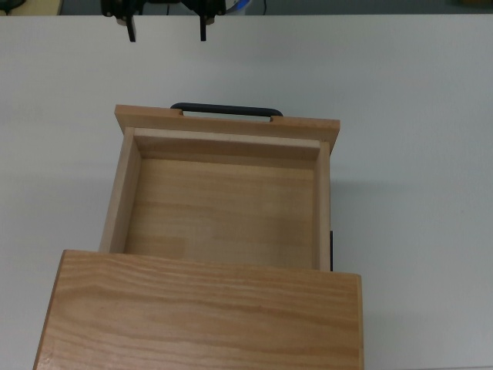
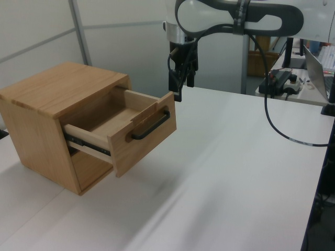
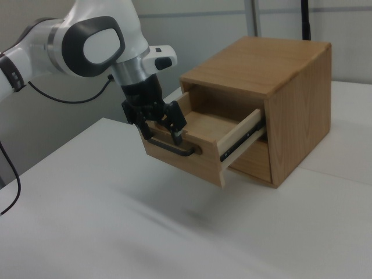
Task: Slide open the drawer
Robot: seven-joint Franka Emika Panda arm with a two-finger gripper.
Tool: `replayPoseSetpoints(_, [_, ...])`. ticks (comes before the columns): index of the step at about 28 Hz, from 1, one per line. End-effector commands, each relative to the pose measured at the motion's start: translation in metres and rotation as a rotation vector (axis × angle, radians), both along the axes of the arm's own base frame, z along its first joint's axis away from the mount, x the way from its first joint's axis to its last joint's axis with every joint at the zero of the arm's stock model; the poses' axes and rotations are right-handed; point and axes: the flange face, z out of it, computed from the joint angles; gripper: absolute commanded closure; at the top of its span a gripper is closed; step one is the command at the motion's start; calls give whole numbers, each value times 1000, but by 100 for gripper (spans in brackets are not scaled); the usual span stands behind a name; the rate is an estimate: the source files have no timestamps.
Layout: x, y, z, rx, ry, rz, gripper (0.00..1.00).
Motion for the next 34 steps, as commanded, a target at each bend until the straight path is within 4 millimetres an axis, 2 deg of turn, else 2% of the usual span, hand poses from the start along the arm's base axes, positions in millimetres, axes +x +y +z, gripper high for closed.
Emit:
replayPoseSetpoints(1, [-4,-7,3,18,2,19,0])
replayPoseSetpoints(6, [-4,-8,5,18,0,7,0])
replayPoseSetpoints(14, [-12,-7,19,25,-23,-83,0])
replayPoseSetpoints(23, [-17,-7,14,18,26,-88,0])
replayPoseSetpoints(30, [-20,-8,20,9,17,-77,0])
replayPoseSetpoints(34, [-16,-7,13,6,27,-87,0])
